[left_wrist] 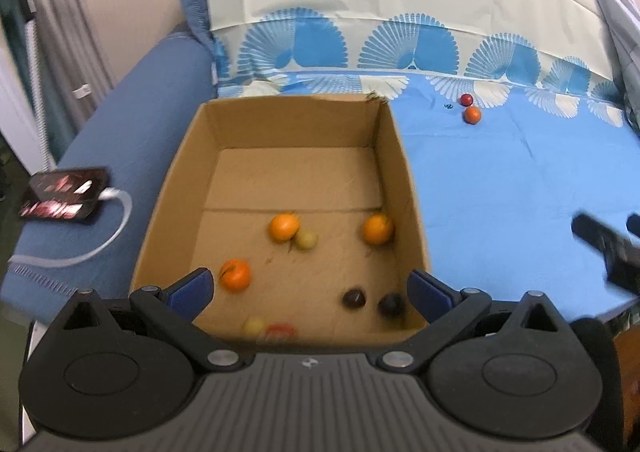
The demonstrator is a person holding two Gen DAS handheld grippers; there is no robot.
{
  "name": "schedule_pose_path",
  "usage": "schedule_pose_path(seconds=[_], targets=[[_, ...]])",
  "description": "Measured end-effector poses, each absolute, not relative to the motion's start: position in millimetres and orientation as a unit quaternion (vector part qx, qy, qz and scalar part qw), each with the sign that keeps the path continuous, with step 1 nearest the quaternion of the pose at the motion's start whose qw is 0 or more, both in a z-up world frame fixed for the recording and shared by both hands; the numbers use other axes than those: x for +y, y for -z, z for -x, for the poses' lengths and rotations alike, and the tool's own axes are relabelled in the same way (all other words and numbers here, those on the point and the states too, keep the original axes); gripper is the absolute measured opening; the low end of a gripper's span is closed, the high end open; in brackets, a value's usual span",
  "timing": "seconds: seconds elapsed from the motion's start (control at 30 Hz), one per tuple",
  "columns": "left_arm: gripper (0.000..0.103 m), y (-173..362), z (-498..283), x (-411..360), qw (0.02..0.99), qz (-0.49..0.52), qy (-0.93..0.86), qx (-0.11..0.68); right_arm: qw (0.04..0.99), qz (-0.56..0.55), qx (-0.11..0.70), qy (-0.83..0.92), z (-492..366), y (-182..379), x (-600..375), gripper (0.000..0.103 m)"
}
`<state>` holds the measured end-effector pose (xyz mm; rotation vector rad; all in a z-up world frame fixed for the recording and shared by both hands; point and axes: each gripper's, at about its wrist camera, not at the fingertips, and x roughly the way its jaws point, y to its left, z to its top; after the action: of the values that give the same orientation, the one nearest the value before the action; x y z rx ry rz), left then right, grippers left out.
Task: Organize fruits
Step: 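Move both tools toward the red cherry and mandarin on the sheet, then grasp the red cherry with the left tool while the right tool grasps the mandarin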
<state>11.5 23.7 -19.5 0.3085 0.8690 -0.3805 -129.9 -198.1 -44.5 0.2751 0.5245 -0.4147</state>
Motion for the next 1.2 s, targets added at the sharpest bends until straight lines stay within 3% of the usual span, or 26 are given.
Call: schedule_pose_path(seconds=[0.3, 0.57, 0.63, 0.67, 0.7, 0.83, 1.0, 1.2], targets=[[0.103, 45, -116, -85, 0.860, -0.160, 0.213, 0.436, 0.916, -0.148, 0.293, 0.231, -58, 137, -367, 0.102], [0.103, 77, -202, -183, 0.854, -0.173, 0.240, 0.428, 0.907, -0.139, 0.319, 0.239, -185, 222, -433, 0.102], [0.103, 84, -216, -201, 0.854, -0.178, 0.242, 0.424, 0.909, -0.138, 0.309, 0.246, -198, 232, -441, 0.096], [0.103, 87, -223, -211, 0.855, -0.181, 0.244, 0.422, 0.911, -0.136, 0.303, 0.244, -202, 234, -444, 0.075], [0.103, 90, -229, -219, 0.855, -0.183, 0.244, 0.419, 0.911, -0.134, 0.308, 0.238, -204, 237, -444, 0.041], [0.103, 100, -247, -256, 0.850, -0.178, 0.261, 0.422, 0.905, -0.128, 0.310, 0.261, -175, 229, -435, 0.039], [0.103, 122, -271, -332, 0.835, -0.155, 0.308, 0.428, 0.860, -0.209, 0.264, 0.385, -70, 204, -440, 0.039], [0.103, 192, -316, -435, 0.787, -0.150, 0.335, 0.497, 0.837, -0.224, 0.229, 0.444, -15, 222, -454, 0.039]])
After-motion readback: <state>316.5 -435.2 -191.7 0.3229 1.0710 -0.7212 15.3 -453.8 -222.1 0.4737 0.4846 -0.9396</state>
